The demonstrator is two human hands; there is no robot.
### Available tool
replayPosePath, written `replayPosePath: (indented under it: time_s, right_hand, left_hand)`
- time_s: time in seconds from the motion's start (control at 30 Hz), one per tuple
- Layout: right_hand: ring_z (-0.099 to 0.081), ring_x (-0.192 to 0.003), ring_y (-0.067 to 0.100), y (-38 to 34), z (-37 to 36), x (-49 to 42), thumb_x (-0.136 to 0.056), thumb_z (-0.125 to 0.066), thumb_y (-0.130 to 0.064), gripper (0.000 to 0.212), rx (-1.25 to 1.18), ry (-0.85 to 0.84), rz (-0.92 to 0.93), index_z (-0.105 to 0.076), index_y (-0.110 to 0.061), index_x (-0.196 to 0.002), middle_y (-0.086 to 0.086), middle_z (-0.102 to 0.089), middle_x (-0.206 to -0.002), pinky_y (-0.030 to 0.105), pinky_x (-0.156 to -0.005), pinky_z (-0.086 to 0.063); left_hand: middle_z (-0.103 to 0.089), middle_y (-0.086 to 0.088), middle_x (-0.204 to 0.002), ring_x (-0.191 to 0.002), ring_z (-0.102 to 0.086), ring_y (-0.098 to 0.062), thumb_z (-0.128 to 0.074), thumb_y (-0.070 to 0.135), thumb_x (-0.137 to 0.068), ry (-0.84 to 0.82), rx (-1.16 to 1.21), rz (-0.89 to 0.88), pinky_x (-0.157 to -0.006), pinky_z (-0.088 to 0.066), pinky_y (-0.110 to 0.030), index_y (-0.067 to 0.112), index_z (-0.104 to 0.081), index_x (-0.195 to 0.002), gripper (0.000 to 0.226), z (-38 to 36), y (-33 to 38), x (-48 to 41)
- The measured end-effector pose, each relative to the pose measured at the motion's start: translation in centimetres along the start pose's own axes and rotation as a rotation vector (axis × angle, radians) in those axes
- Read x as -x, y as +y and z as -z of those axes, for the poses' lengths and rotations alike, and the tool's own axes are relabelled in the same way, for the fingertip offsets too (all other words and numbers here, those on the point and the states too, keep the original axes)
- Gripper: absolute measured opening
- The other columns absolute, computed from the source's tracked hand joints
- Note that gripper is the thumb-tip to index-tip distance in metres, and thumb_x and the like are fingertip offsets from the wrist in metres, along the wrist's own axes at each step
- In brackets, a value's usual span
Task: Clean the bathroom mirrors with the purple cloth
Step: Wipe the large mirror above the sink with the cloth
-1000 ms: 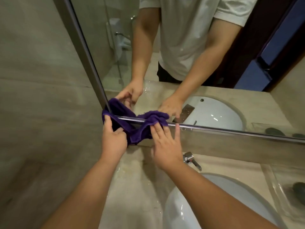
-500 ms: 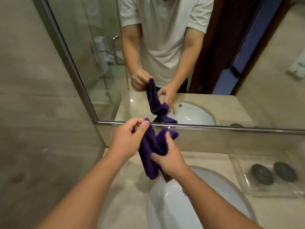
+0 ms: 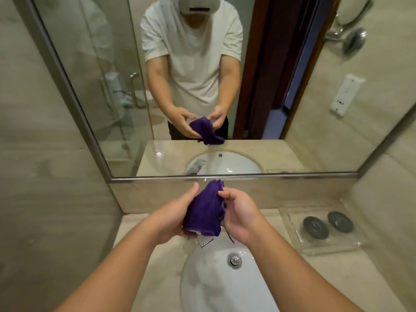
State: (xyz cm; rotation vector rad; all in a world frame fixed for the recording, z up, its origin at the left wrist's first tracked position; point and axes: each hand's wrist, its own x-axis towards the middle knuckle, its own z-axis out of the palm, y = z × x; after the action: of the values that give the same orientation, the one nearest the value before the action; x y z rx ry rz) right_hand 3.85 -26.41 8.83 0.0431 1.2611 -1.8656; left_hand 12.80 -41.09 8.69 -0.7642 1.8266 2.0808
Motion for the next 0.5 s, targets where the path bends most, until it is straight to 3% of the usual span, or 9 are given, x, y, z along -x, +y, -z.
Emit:
replayPosePath:
  time_s: [0.1,0.2,0.27,0.33,0.4,0.5]
  right_hand:
    - [-0.056,-0.066,0.017,-1.3,2.0,0.9,-0.090,-0.047,-0.010,0.022,0.057,0.100,0.078,-0.068,-0.017,-0.088,0.003,-0.065,-0.076,0.033,-0.067,-0.045]
    - [-0.055,-0.064,0.017,-2.5,5.4,0.9,-0.092,-0.054,-0.014,0.015,0.100,0.276,0.117,-0.068,-0.017,-0.094,0.000,-0.065,-0.066,0.035,-0.072,-0.047]
    - [-0.060,-0.066,0.020,-3.0,8.0,1.1,-0.092,-0.062,-0.017,0.007,0.044,0.360,0.072,-0.068,-0.015,-0.095,0.001,-0.070,-0.065,0.034,-0.068,-0.053]
    - [-0.065,-0.069,0.021,-3.6,10.6,1.4,-0.092,-0.066,-0.020,0.005,-0.009,0.402,0.030,-0.067,-0.016,-0.095,0.001,-0.074,-0.067,0.031,-0.056,-0.054]
    - [-0.066,-0.068,0.020,-4.3,13.2,1.7,-0.095,-0.065,-0.021,0.006,0.003,0.425,0.048,-0.067,-0.016,-0.097,0.001,-0.074,-0.070,0.028,-0.049,-0.052]
    - [-0.068,-0.066,0.017,-6.4,16.6,2.3,-0.096,-0.065,-0.022,0.007,0.065,0.473,0.143,-0.067,-0.017,-0.101,0.000,-0.075,-0.076,0.028,-0.051,-0.052]
  left_hand:
    - [-0.075,-0.009,-0.110,-0.090,-0.071,-0.020,-0.059,0.046,-0.095,-0.006,0.017,-0.111,-0.074,-0.055,-0.033,0.019,-0.068,-0.120,0.038,-2.8,0.7,0.1]
    - [-0.076,-0.012,-0.102,-0.082,-0.071,-0.020,-0.072,0.016,-0.089,0.190,-0.015,-0.222,-0.071,-0.054,-0.030,0.013,-0.067,-0.112,0.024,-5.1,1.2,-0.9]
    - [-0.074,-0.013,-0.093,-0.072,-0.069,-0.022,-0.073,0.004,-0.083,0.304,-0.038,-0.278,-0.059,-0.052,-0.028,0.012,-0.066,-0.100,0.020,-6.5,1.9,-1.8]
    - [-0.069,-0.015,-0.084,-0.062,-0.068,-0.032,-0.073,0.000,-0.080,0.376,-0.080,-0.297,-0.050,-0.052,-0.035,0.013,-0.060,-0.094,0.022,-8.1,2.9,-2.5]
    - [-0.067,-0.014,-0.078,-0.057,-0.068,-0.033,-0.072,0.002,-0.077,0.420,-0.115,-0.299,-0.052,-0.055,-0.044,0.018,-0.057,-0.088,0.025,-9.9,3.8,-3.4]
    - [-0.062,-0.006,-0.080,-0.065,-0.068,-0.030,-0.072,0.014,-0.073,0.582,-0.239,-0.359,-0.055,-0.056,-0.041,0.025,-0.051,-0.075,0.025,-12.8,4.8,-4.5]
